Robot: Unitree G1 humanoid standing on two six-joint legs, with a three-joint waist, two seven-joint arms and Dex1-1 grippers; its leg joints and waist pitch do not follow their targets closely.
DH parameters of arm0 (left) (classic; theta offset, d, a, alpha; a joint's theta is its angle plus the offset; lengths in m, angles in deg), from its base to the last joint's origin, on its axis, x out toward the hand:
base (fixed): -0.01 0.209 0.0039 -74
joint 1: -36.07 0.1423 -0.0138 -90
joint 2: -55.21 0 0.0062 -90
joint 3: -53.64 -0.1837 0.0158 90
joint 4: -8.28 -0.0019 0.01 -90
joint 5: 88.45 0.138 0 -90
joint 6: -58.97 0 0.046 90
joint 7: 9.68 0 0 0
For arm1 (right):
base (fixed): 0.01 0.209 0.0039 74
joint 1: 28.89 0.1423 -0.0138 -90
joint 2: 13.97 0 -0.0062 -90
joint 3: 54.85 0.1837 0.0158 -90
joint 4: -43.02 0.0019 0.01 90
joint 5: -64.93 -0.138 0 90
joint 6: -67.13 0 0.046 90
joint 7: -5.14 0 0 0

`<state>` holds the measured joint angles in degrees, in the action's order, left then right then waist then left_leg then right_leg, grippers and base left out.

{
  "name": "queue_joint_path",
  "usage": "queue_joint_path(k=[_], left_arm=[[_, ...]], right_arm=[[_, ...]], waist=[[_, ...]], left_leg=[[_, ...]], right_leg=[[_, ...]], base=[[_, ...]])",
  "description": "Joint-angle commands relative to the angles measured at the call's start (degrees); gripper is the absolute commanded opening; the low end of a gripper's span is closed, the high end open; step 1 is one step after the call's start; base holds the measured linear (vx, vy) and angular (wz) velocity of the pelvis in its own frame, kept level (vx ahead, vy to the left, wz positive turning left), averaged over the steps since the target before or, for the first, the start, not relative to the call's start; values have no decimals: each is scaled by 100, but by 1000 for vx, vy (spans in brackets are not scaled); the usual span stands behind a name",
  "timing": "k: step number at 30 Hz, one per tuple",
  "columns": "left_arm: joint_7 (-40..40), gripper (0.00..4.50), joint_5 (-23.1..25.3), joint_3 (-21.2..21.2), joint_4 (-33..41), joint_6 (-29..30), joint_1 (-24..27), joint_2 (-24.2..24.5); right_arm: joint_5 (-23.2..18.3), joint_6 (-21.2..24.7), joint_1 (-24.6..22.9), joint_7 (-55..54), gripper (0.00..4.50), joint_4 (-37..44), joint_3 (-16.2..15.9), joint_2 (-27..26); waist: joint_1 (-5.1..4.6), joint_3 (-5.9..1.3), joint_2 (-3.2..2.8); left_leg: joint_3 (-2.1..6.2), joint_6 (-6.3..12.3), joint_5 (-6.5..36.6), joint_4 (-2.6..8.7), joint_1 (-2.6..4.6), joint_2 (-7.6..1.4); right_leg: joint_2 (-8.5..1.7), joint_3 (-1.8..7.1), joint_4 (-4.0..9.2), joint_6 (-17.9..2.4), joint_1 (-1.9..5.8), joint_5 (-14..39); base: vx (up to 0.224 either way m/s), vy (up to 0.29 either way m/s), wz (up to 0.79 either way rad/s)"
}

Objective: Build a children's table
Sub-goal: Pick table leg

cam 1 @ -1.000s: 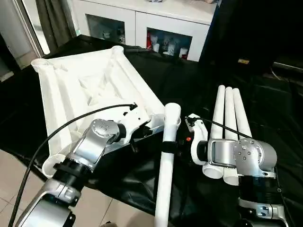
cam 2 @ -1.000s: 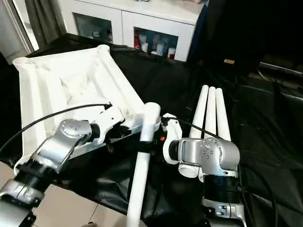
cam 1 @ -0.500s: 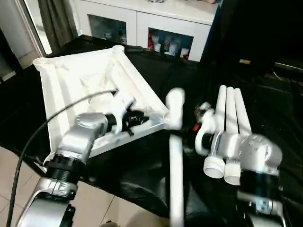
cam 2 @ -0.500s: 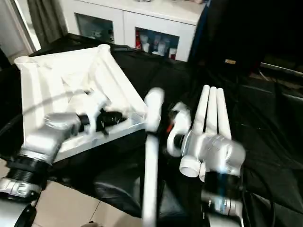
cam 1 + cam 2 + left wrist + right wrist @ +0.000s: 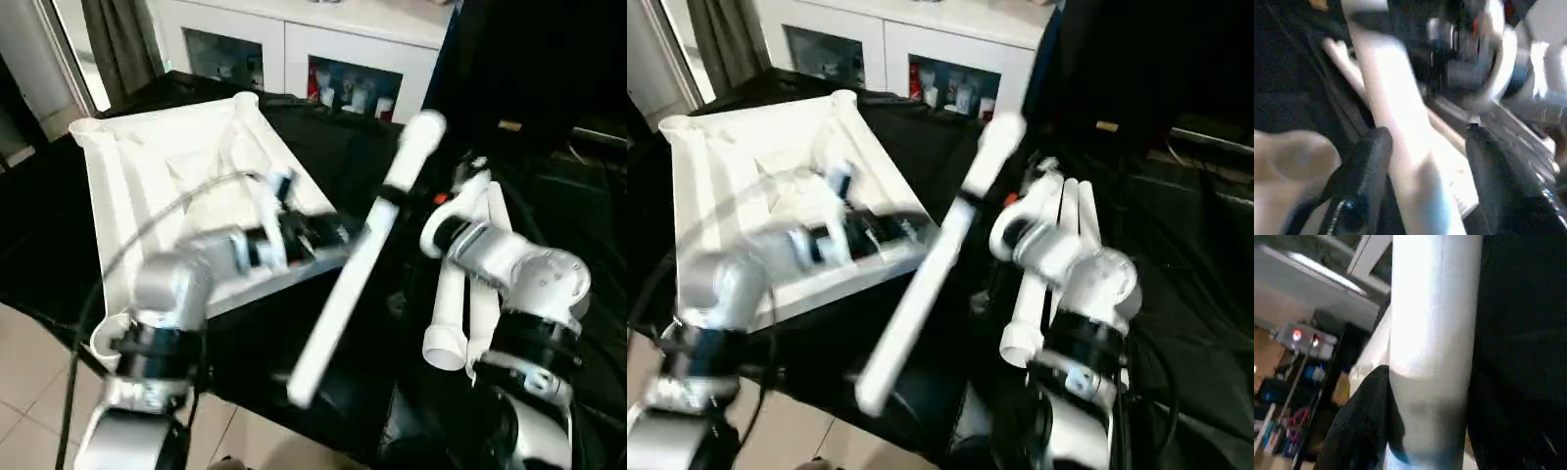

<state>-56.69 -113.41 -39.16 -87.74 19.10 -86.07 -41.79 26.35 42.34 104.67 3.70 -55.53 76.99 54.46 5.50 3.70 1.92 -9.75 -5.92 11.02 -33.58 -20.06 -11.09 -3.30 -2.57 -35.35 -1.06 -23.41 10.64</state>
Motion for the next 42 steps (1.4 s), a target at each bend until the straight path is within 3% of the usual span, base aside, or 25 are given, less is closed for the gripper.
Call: queue_joint_path(k=[1, 7, 12, 13, 16, 19, 34, 42], left_arm=[[79, 312, 43, -227, 95, 177, 47, 1], [48, 382, 4, -350, 394, 365, 206, 168], [-27, 391, -74, -377, 627, 409, 408, 410], [-61, 365, -102, -354, 685, 424, 459, 486], [-100, 358, -184, -247, 822, 485, 574, 634], [-108, 322, -218, -201, 895, 485, 651, 693], [-380, 187, -254, -519, 1276, 171, 1060, 1036], [-441, 167, -248, -647, 1370, 95, 1157, 1156]], right_arm=[[-157, -287, 185, -190, 177, -99, 183, -1], [-274, -532, 335, -413, 177, -277, 353, 89], [-299, -697, 401, -478, 177, -430, 417, 224], [-305, -733, 411, -491, 177, -464, 424, 267], [-384, -810, 433, -555, 177, -553, 446, 368], [-421, -839, 443, -580, 177, -588, 471, 405], [-593, -1083, 438, -671, 177, -817, 377, 562], [-691, -1132, 408, -711, 177, -830, 337, 574]], waist=[[11, -436, -88], [-9, -435, -86], [-15, -438, -100], [-14, -435, -106], [-21, -433, -91], [-19, -433, -92], [-9, -447, -107], [-17, -445, -109]], left_leg=[[2, -202, 408, 381, 7, -96], [8, -166, 321, 373, -20, -82], [0, -159, 288, 365, -12, -73], [0, -163, 285, 365, -9, -72], [-7, -179, 375, 364, 4, -72], [-7, -155, 324, 361, -12, -70], [-1, -139, 272, 352, -12, -69], [-6, -164, 327, 349, -10, -67]], right_leg=[[-363, 252, 326, -832, 366, 305], [-345, 242, 307, -781, 384, 212], [-331, 242, 301, -766, 377, 146], [-325, 239, 301, -759, 372, 146], [-323, 237, 305, -762, 364, 249], [-325, 236, 298, -772, 371, 217], [-318, 229, 275, -763, 371, 154], [-314, 233, 278, -762, 365, 228]], base=[[0, 0, 0], [0, 0, 0], [0, 0, 0], [0, 0, 0], [0, 0, 0], [0, 0, 0], [0, 0, 0], [0, 0, 0]])
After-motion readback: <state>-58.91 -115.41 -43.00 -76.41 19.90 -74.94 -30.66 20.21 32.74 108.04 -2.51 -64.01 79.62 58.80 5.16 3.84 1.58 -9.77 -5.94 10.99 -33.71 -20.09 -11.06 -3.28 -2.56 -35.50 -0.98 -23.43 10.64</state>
